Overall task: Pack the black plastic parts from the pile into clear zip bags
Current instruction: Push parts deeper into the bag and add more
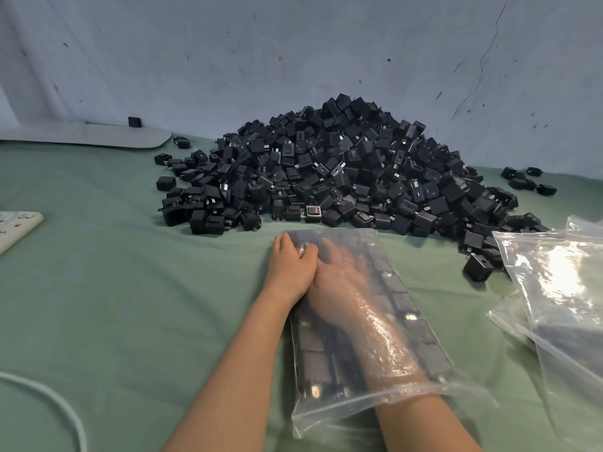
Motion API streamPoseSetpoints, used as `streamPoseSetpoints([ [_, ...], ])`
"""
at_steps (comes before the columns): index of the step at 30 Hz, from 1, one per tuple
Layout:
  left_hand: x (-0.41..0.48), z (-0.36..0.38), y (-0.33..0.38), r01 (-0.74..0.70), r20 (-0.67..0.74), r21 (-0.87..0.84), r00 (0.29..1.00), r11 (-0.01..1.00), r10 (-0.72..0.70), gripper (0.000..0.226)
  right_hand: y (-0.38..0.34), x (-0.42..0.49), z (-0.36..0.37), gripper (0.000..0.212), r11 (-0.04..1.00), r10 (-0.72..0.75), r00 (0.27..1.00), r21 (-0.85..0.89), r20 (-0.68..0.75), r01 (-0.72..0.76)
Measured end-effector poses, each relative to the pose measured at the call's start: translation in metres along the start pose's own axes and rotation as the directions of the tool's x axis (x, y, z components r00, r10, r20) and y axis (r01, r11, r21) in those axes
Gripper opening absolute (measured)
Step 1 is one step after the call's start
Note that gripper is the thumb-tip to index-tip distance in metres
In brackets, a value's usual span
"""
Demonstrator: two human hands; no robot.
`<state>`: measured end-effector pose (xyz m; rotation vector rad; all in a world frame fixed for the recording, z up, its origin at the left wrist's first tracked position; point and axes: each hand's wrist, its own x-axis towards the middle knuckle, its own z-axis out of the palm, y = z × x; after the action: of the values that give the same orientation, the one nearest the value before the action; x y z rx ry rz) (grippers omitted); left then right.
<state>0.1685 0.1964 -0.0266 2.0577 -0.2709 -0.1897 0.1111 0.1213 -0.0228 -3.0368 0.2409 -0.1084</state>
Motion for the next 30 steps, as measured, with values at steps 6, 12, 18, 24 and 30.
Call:
streamPoseSetpoints([
  [6, 0.0000, -0.0010, 0.0010, 0.034, 0.007, -0.001, 0.999, 0.999, -0.034, 0.055, 0.0014, 0.0012, 0.0012, 0.059, 1.000, -0.017, 1.000, 0.016, 0.014, 0.017],
  [12, 0.0016, -0.0005, 0.0003, 0.011, -0.008, 0.016, 1.000, 1.000, -0.011, 0.057, 0.0017, 0.0043, 0.0039, 0.059, 1.000, -0.011, 1.000, 0.028, 0.025, 0.010],
  [18, 0.0011, -0.0015, 0.0000, 0.005, -0.006, 0.000, 1.000, 1.000, -0.005, 0.058, -0.0002, 0.0035, 0.0001, 0.060, 0.999, -0.001, 0.998, 0.045, 0.055, -0.001],
  [24, -0.0034, -0.0013, -0.0006, -0.094, -0.026, -0.037, 0.995, 0.995, 0.093, 0.061, 0.0003, 0.0003, -0.0026, 0.060, 0.999, -0.003, 0.999, 0.042, 0.049, 0.001],
  [30, -0.0018, -0.0030, -0.0015, -0.046, -0.062, -0.100, 0.997, 0.994, 0.040, 0.061, 0.0002, 0.0000, 0.0001, 0.052, 0.998, -0.012, 1.000, 0.066, -0.017, 0.013],
])
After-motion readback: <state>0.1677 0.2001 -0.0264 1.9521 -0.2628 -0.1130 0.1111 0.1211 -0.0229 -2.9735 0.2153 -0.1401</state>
